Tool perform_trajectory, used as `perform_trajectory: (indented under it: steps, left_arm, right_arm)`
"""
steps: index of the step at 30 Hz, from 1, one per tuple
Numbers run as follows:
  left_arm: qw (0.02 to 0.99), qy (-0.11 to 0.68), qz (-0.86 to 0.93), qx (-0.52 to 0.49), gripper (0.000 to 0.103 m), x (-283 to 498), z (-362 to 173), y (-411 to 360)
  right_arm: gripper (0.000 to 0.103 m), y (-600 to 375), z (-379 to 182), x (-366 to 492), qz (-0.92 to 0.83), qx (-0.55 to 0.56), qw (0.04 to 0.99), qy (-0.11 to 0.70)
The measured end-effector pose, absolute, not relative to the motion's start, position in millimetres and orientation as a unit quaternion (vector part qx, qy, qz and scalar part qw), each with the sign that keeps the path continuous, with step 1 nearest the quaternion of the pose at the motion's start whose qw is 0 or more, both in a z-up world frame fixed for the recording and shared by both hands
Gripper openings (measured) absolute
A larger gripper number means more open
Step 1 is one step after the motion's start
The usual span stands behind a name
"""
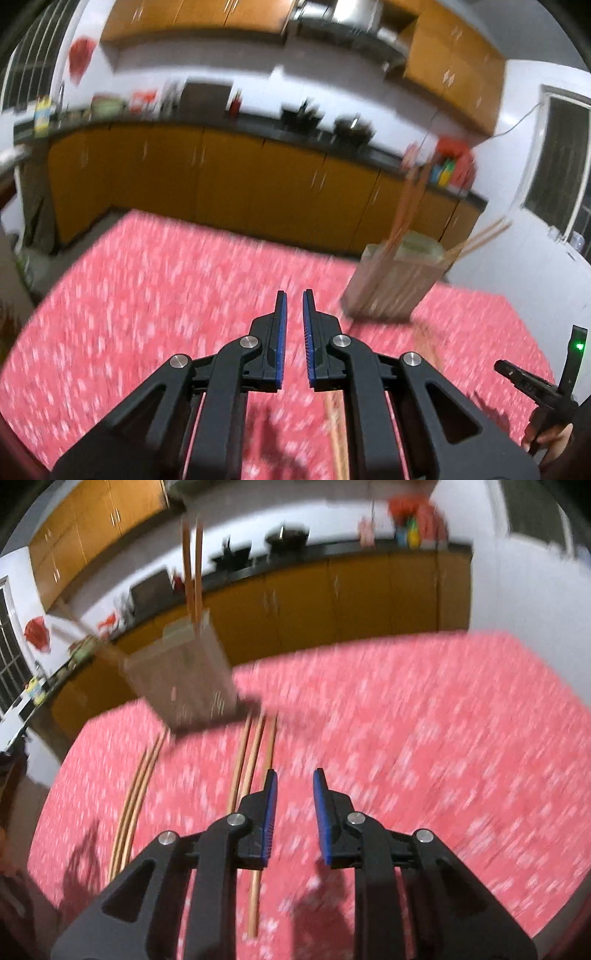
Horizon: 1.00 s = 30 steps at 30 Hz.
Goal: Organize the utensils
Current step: 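Drop the chopsticks into the holder by opening both tools, then close the left tool on a third chopstick while the right tool grasps another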
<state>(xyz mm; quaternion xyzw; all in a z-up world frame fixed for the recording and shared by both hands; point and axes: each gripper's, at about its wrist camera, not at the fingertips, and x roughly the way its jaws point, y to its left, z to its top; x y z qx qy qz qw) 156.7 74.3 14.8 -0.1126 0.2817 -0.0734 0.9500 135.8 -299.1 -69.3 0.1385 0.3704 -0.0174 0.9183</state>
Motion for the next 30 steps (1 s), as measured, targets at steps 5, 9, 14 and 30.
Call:
perform_trajectory:
  steps: [5,9,14,30]
  left_arm:
    - [0.929,0.339,-0.079,-0.128,0.01,157,-27,74]
    - [0.915,0.37,-0.093,-0.13,0.009,153,-50,66]
    - [0.904,0.391,-0.115,-0.126,0.01,149,-66,49]
    - [0.885,0.437,-0.152,-0.046,0.009,145,-95,0]
  right_arm:
    - [0.019,-273,-105,132,0.017,0.145,0.898,0.415]
    - [0.019,-259,-110,134,0.025,0.132,0.895,0.424]
    - [0.012,-250,-121,140,0.008,0.087,0.892,0.443]
    - [0.008,-275,-121,147,-0.026,0.112,0.892,0.437]
